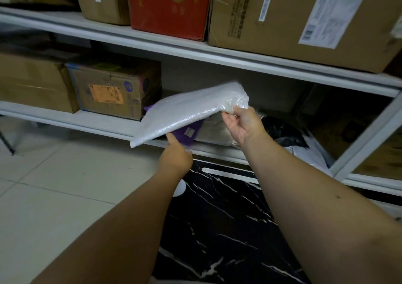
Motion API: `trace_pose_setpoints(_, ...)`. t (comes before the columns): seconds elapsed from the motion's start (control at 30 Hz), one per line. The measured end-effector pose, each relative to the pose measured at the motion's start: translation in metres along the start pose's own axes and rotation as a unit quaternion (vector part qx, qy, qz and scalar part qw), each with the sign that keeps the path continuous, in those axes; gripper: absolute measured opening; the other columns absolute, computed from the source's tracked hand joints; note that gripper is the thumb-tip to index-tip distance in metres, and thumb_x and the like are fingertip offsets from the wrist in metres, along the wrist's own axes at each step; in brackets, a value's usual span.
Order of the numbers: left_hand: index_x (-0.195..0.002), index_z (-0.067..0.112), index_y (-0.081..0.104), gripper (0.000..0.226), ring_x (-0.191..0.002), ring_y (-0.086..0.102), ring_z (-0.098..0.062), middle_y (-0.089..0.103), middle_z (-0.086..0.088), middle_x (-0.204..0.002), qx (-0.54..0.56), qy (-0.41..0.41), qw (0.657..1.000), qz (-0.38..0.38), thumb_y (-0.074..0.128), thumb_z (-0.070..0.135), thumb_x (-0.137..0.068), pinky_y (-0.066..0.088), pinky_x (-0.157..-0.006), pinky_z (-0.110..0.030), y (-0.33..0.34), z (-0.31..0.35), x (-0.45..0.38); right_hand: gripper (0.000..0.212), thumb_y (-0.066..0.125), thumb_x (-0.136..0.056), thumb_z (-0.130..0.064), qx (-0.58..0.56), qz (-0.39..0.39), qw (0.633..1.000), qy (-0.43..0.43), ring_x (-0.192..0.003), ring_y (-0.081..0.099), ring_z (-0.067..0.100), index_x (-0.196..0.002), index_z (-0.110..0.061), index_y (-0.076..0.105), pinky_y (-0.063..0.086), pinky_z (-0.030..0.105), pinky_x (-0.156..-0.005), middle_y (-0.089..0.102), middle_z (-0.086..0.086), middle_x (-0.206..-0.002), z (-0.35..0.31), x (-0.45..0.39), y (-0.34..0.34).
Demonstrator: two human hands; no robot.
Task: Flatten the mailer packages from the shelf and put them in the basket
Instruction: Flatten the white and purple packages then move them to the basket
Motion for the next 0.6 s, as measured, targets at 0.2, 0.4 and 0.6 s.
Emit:
trace_pose_setpoints(0.2,-0.092,0.005,0.052,0.016,-0.093,0.058,-0.032,0.063,-0.020,-0.107,-0.062,0.004,0.998,-0.024,0.049,0.021,-0.095,0.042,-0.073,-0.031,-0.001,0.015,0.064,0.049,0.041,-0.094,0.014,-0.025,0.006,1.000,0.003,-0.103,0.065,0.028,-0.139,-0.006,0.045,0.053,0.039,-0.086,0.064,0.017,-0.117,-0.013,0.075,-0.042)
trace_pose_setpoints(0.4,-0.105,0.005,0.062,0.028,-0.113,0.054,-0.029,0.059,-0.014,-0.124,-0.187,0.012,0.970,-0.154,0.043,0.025,-0.099,0.042,-0.092,-0.031,0.034,0.007,0.140,0.047,0.039,-0.093,0.016,-0.018,0.070,0.997,0.020,-0.090,0.068,0.027,-0.134,-0.005,0.047,0.059,0.038,-0.070,0.066,0.016,-0.107,-0.005,0.149,-0.118)
trace_pose_setpoints(0.6,-0.112,0.004,0.060,0.029,-0.099,0.061,-0.029,0.064,-0.010,-0.113,-0.222,-0.030,0.926,-0.304,0.046,0.026,-0.099,0.047,-0.090,-0.034,0.070,-0.013,0.229,0.037,0.037,-0.094,0.015,0.007,0.151,0.988,0.031,-0.090,0.066,0.028,-0.119,-0.008,0.052,0.054,0.039,-0.080,0.066,0.016,-0.104,0.000,0.215,-0.200)
Point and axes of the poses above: each hand's wrist, its own x-axis away from the middle knuckle, its own y-axis out of the palm, z = x × y, the point moved 10 cm from there along -x, towards the middle knuckle
